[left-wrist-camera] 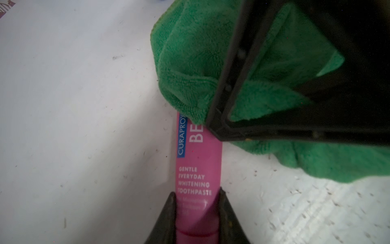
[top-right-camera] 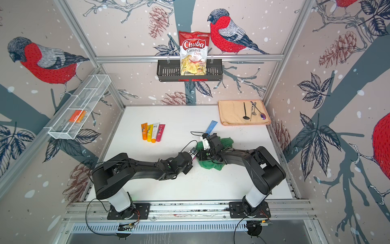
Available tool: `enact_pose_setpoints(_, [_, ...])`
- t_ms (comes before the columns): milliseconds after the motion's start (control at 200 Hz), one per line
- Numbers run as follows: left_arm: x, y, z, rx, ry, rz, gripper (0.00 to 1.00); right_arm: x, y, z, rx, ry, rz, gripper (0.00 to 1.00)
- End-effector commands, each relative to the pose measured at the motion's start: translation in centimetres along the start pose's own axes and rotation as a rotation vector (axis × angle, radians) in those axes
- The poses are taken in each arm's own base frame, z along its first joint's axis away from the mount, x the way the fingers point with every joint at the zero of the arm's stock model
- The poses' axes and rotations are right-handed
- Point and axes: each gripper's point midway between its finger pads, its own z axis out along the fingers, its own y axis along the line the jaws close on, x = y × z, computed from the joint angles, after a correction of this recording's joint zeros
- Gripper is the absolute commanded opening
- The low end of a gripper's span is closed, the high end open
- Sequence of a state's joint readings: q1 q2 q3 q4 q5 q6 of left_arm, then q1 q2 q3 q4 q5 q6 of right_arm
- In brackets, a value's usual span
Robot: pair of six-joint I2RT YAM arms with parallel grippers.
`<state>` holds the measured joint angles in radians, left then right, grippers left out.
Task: Wipe the surface of the toothpaste tube
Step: Wipe the dirt from the toothpaste tube.
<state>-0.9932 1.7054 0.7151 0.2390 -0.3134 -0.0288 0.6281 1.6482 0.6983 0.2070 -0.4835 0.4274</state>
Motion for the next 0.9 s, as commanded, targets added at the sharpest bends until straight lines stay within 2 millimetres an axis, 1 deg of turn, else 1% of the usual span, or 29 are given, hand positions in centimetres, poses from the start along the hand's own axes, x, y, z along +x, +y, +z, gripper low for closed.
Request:
enact_pose_setpoints(0, [-1.0,-0.7,-0.2,0.035,-0.04,-0.007,0.1,-0.4,3.0,0.1,-0.166,-0.005,0.0,0.0])
enact_pose_setpoints(55, [-1.0,-0.8,-0.2,0.04,-0.043,-0.009,0.1,-0.4,2.4,0.5,-0.143,-0.001,0.009,0.0])
enact_pose_setpoints(120, [-1.2,-0.8,-0.3,0.045,-0.048,-0.009,0.1,-0.3,0.9,1.0,-0.092,0.01,0.026,0.0])
enact_pose_setpoints(170, [-1.2,-0.9,-0.4,0.051,-0.052,-0.009,0.1,-0.4,-0.6,1.2,-0.035,0.02,0.041,0.0])
enact_pose_setpoints(230, [-1.3,-0.9,-0.7,0.057,-0.063,-0.014,0.1,-0.5,-3.2,1.3,0.077,0.027,0.057,0.0])
enact_pose_setpoints(270, [-1.4,-0.9,-0.9,0.062,-0.07,-0.017,0.1,-0.6,-4.6,1.0,0.128,0.033,0.072,0.0])
enact_pose_setpoints(315, [-1.5,-1.0,-1.0,0.068,-0.076,-0.018,0.1,-1.0,-5.8,0.5,0.158,0.03,0.087,0.0])
enact_pose_setpoints(440, [-1.8,-1.1,-1.2,0.08,-0.082,-0.017,0.09,-2.5,-9.4,-1.7,0.313,-0.002,0.107,0.0])
enact_pose_setpoints(480, [-1.8,-1.2,-1.1,0.082,-0.081,-0.016,0.09,-2.8,-10.2,-2.3,0.345,-0.006,0.113,0.0])
enact_pose_setpoints(515, [-1.8,-1.2,-1.1,0.084,-0.08,-0.016,0.09,-3.1,-10.6,-2.6,0.353,-0.013,0.116,0.0])
enact_pose_setpoints(565, [-1.6,-1.3,-0.9,0.086,-0.073,-0.014,0.09,-3.3,-10.2,-2.7,0.329,-0.019,0.111,0.0])
enact_pose_setpoints(610, [-1.5,-1.4,-0.7,0.084,-0.066,-0.012,0.09,-3.5,-9.0,-2.4,0.273,-0.026,0.104,0.0])
enact_pose_setpoints(800, [-1.5,-1.4,-0.3,0.079,-0.061,-0.009,0.09,-3.2,-1.6,-0.4,-0.028,-0.021,0.035,0.0])
enact_pose_setpoints(895, [-1.6,-1.3,-0.3,0.075,-0.067,-0.01,0.09,-2.5,1.4,0.5,-0.158,-0.003,0.02,0.0])
